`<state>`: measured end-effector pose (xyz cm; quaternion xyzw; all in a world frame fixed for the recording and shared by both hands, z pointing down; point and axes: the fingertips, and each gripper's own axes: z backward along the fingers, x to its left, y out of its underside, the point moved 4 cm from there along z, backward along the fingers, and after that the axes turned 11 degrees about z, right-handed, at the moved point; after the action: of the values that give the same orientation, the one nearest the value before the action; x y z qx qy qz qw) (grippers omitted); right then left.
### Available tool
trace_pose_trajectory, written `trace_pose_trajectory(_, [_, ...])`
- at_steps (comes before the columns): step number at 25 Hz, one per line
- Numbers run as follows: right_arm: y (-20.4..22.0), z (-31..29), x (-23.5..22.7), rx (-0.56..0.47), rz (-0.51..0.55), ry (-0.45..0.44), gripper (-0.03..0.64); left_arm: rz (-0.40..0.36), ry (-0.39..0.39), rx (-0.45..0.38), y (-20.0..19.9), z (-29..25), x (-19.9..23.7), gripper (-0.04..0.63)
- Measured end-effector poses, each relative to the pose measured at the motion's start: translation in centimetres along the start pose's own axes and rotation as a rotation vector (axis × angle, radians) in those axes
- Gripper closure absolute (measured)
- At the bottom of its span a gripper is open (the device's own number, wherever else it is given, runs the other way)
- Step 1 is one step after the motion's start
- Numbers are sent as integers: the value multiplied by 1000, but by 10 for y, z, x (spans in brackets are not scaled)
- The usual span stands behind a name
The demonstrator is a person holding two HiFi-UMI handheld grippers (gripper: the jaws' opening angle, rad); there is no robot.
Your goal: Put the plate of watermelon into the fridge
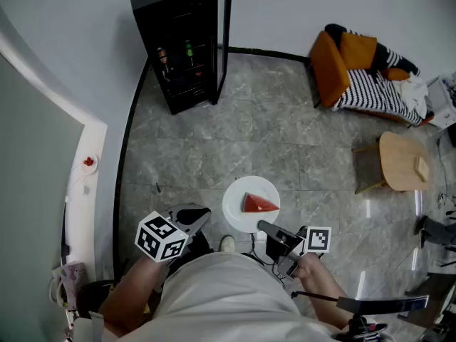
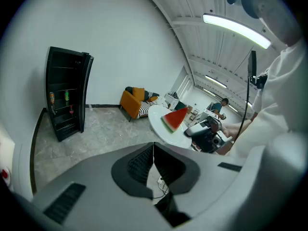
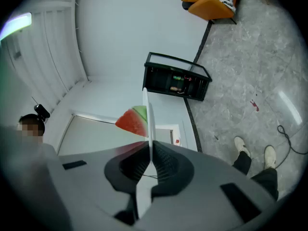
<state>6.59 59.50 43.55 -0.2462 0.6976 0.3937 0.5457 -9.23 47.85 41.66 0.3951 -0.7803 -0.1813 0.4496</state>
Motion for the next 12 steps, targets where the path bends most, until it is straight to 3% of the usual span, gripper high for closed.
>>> trace_pose_trajectory(12, [-14,2,-9,36,21,0,594,2,-14,-19,-5,-4,-9,581])
